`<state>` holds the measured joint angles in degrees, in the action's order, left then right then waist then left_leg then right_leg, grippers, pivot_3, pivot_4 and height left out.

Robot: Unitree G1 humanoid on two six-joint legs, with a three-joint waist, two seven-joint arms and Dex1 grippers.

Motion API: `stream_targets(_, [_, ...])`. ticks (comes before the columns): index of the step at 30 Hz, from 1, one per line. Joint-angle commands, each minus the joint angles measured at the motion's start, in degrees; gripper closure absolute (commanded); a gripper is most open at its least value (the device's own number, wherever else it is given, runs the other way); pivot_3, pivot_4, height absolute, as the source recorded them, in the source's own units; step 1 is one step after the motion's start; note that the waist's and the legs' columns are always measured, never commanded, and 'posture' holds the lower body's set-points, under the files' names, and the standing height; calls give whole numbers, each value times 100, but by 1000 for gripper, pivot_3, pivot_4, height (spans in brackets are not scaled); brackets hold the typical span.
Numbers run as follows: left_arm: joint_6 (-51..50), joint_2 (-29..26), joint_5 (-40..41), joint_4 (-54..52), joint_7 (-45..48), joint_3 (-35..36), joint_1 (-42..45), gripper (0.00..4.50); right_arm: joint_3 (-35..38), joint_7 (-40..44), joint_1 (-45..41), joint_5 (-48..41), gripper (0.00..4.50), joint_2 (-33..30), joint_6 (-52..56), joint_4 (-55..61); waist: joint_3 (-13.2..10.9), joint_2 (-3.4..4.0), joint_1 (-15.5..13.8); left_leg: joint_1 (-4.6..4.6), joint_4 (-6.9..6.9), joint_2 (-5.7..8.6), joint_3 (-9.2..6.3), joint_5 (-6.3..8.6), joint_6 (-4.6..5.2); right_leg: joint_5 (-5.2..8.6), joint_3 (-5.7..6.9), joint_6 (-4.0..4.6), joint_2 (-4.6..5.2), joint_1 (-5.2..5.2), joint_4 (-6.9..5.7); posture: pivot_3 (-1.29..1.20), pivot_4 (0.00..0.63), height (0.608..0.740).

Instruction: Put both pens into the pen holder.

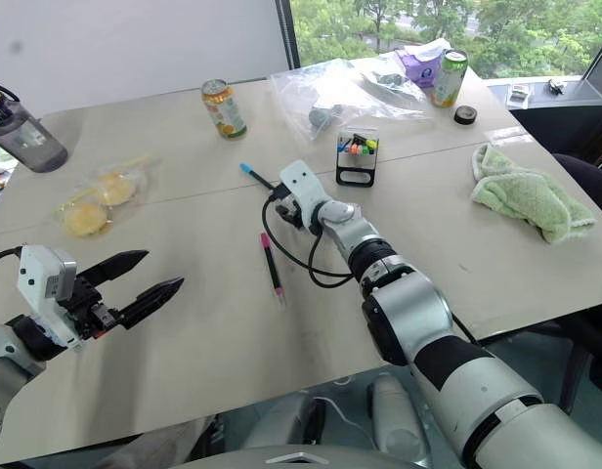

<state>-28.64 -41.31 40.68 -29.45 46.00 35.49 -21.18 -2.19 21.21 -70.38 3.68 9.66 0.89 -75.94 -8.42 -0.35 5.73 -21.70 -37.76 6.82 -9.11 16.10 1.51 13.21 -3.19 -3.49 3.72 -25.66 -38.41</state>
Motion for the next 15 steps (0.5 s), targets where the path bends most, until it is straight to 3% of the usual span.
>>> stream_targets(1, [3, -22, 78, -271, -57, 229, -67, 0, 137, -130, -372, -77, 1926, 629, -98, -1, 0, -1, -16, 0, 0, 0, -1, 0, 0, 0, 1, 0, 0, 0, 0, 0, 150, 739])
stream_targets(7, [-42, 77, 111, -344, -209, 144, -35, 0, 89, 287, -290, -33, 1926, 418, -230, 96, 0, 0, -8, 0, 0, 0, 0, 0, 0, 0, 0, 0, 0, 0, 0, 0, 150, 739])
stream_targets(10, [-34, 105, 141, -208, -243, -54, 245, 0, -150, 1523, 50, -48, 1926, -27, -380, 660, 0, 0, -12, 0, 1, -1, 0, 0, 0, 0, 1, 0, 0, 0, 1, 0, 150, 739])
stream_targets(12, [-26, 38, 78, -31, -168, -197, 477, 0, -270, 2430, 556, -273, 1926, -410, 27, 1712, 1, -2, -39, -1, -1, -1, -4, 0, 0, 0, 8, 0, 1, 4, 3, 0, 150, 739])
stream_targets(15, [-16, -45, 37, 257, -20, -362, 804, 0, -496, 2985, 1479, -494, 1020, -910, 1024, 3819, 3, -4, -138, -10, -9, 0, -17, 1, 1, -1, 20, -1, 6, 6, 8, 0, 150, 739])
